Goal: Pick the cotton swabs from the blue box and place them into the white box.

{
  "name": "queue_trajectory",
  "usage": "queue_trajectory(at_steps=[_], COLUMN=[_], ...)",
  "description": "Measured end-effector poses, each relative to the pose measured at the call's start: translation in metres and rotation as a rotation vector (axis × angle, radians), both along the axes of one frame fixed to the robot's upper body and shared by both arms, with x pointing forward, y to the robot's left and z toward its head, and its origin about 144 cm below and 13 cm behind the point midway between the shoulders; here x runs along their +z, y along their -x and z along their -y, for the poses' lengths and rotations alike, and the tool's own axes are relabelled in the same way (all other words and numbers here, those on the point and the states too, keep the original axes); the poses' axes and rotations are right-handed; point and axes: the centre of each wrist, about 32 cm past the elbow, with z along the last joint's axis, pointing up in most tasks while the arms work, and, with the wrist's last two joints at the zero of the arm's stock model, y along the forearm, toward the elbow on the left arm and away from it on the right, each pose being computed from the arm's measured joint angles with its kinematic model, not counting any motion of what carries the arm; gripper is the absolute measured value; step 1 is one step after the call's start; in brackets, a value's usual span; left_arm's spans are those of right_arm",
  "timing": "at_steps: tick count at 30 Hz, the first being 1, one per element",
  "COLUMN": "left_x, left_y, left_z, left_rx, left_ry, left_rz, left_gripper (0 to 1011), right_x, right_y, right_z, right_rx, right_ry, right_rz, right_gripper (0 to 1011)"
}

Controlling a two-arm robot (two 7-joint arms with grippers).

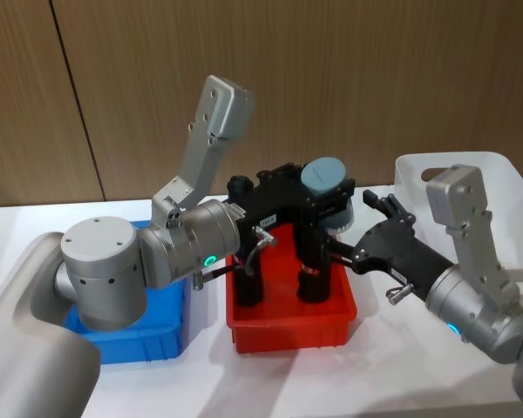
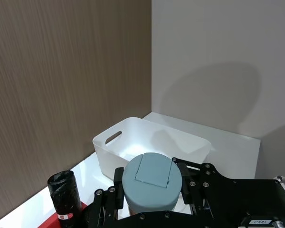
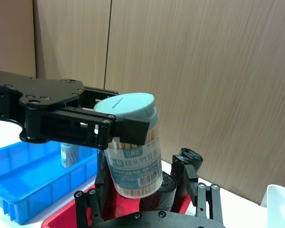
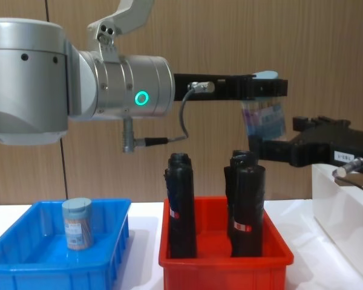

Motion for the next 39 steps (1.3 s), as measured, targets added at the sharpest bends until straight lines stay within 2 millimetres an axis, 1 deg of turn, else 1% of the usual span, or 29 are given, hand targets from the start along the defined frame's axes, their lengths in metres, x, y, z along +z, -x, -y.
queue_trajectory(at_steps=[24,26,31,33,38,39], left_x=[0.0,0.0,0.0,0.0,0.0,0.0001], left_y=[0.0,0.0,0.0,0.0,0.0,0.0], left_z=[0.0,0.0,0.0,0.0,0.0,0.0], left_rx=[0.0,0.0,0.0,0.0,0.0,-0.001], left_ry=[0.0,0.0,0.0,0.0,0.0,0.002], left_rz=[0.0,0.0,0.0,0.0,0.0,0.0], left_gripper=[670,670,670,670,670,670], right_x=[0.0024,0.0024,0.0023,0.0026,0.0039,0.004], right_y=[-0.0068,-0.0071,-0.0071,-0.007,-0.006,-0.0058], right_z=[-0.0038,-0.0039,-0.0041,-0.0041,-0.0039,-0.0039], right_rx=[0.035,0.038,0.051,0.054,0.063,0.063], right_ry=[-0.005,-0.006,-0.013,-0.014,-0.02,-0.02], right_rz=[-0.013,-0.014,-0.012,-0.01,-0.001,0.0], right_gripper=[1001,981,847,812,644,641])
